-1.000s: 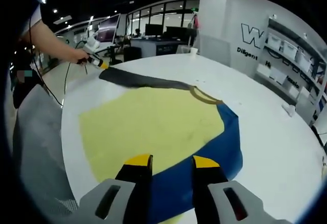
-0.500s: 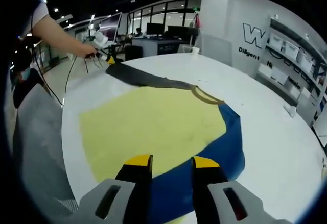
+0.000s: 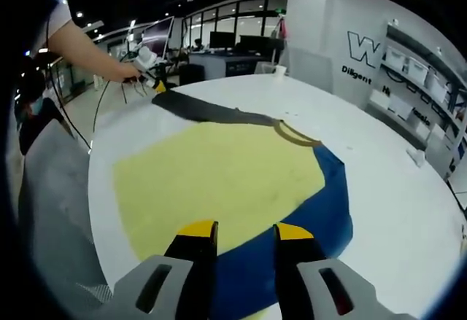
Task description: Fold the garment on the visible template until the final outline fits inside the template.
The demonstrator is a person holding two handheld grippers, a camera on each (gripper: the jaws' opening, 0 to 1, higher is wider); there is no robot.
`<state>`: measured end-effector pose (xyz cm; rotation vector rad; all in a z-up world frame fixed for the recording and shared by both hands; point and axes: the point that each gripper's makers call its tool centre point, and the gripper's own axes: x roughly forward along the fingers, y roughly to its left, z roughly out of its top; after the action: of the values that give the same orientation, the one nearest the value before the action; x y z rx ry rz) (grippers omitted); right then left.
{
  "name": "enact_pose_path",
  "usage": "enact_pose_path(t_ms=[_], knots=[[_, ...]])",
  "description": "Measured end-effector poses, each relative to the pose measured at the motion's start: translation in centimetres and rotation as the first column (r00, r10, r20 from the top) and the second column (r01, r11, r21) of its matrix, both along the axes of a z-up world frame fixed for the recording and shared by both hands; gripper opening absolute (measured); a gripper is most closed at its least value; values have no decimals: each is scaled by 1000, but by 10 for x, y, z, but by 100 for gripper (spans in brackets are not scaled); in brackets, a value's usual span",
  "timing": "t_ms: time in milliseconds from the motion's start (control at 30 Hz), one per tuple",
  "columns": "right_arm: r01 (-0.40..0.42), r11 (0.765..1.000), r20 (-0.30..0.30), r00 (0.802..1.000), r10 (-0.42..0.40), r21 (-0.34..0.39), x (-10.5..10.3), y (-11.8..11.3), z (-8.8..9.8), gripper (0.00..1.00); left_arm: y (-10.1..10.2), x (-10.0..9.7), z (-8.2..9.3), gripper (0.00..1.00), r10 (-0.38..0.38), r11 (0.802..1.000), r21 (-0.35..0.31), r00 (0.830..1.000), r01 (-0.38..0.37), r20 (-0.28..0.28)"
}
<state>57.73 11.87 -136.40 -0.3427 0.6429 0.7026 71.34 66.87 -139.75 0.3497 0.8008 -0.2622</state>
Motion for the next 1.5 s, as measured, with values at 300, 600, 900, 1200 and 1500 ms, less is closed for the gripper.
enact_pose_path(t_ms=[300, 600, 900, 1200, 1500], knots=[[2, 1000, -1, 1000, -2, 2, -1, 1, 0, 25, 2, 12, -6, 1, -10, 999, 31, 1000, 11, -25], [0, 1000, -6, 1000, 0, 1, -1, 2, -2, 25, 9, 4, -15, 5, 33, 999, 22, 997, -31, -70], [4, 1000, 9, 1000, -4, 19, 2, 2, 2, 26, 12, -7, 7, 4, 123, 991, -42, 992, -124, -31], [9, 999, 4, 1000, -9, 32, -5, -1, -3, 26, -23, -18, 21, 6, 85, 992, -91, 996, -86, -10], [-51, 999, -20, 998, 51, -5, -25, -7, -22, 26, -70, -33, 36, 7, 20, 990, -137, 999, -15, 32]])
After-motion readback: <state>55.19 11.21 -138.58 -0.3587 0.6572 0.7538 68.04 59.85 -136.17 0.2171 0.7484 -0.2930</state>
